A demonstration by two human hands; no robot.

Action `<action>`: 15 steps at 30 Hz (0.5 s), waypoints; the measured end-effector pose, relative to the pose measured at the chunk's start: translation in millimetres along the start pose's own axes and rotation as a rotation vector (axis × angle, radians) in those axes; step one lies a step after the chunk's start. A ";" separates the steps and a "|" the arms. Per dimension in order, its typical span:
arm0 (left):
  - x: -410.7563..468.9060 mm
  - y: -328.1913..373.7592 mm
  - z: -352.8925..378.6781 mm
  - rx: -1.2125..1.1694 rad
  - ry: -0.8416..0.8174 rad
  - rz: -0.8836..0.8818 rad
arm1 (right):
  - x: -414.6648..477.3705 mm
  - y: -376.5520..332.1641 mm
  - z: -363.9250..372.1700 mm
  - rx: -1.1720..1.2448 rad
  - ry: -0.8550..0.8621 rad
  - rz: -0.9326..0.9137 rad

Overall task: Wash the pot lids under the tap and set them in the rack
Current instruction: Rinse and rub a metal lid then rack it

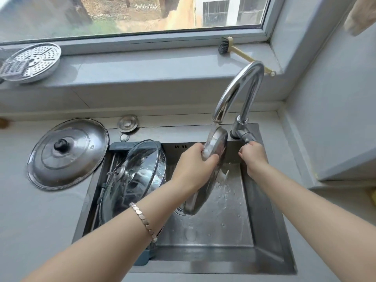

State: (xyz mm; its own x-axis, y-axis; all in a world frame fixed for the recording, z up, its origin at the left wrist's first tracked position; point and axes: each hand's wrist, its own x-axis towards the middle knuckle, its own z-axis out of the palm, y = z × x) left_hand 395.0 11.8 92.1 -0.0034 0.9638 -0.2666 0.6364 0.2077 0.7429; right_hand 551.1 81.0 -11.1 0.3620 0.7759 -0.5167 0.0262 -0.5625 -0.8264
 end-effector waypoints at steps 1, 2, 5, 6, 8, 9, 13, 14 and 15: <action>-1.3 -4.4 -1.9 -0.029 0.004 -0.004 | -1.5 -3.4 4.8 0.006 0.003 -0.003; -2.7 -8.0 -3.4 -0.050 0.011 -0.010 | -3.5 -7.7 8.8 0.027 0.003 -0.005; -6.4 -17.7 -8.0 -0.065 0.057 -0.046 | -7.2 -15.1 13.5 0.093 -0.016 0.024; -8.0 -20.1 -9.9 -0.074 0.071 -0.060 | -9.5 -13.9 11.5 0.037 -0.056 0.021; -10.7 -25.0 -14.3 -0.108 0.090 -0.089 | -20.1 -7.1 4.3 -0.181 -0.191 -0.015; -12.9 -26.6 -17.1 -0.138 0.085 -0.107 | -29.5 -2.2 1.5 -0.276 -0.272 -0.035; -24.8 -28.4 -25.9 -0.334 0.055 -0.144 | -90.3 10.7 -1.2 -0.362 -0.593 -0.035; -26.9 -29.0 -27.0 -0.365 0.047 -0.150 | -102.8 13.8 -1.8 -0.376 -0.625 -0.067; -28.8 -29.4 -27.7 -0.394 0.037 -0.154 | -111.0 17.4 -2.8 -0.389 -0.627 -0.116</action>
State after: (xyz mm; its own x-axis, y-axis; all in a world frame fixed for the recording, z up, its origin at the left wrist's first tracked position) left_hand 355.1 -17.4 95.0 -0.1074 0.9202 -0.3765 0.2829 0.3914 0.8757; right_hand 513.9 -15.7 32.5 -0.2590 0.7881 -0.5584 0.4020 -0.4377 -0.8042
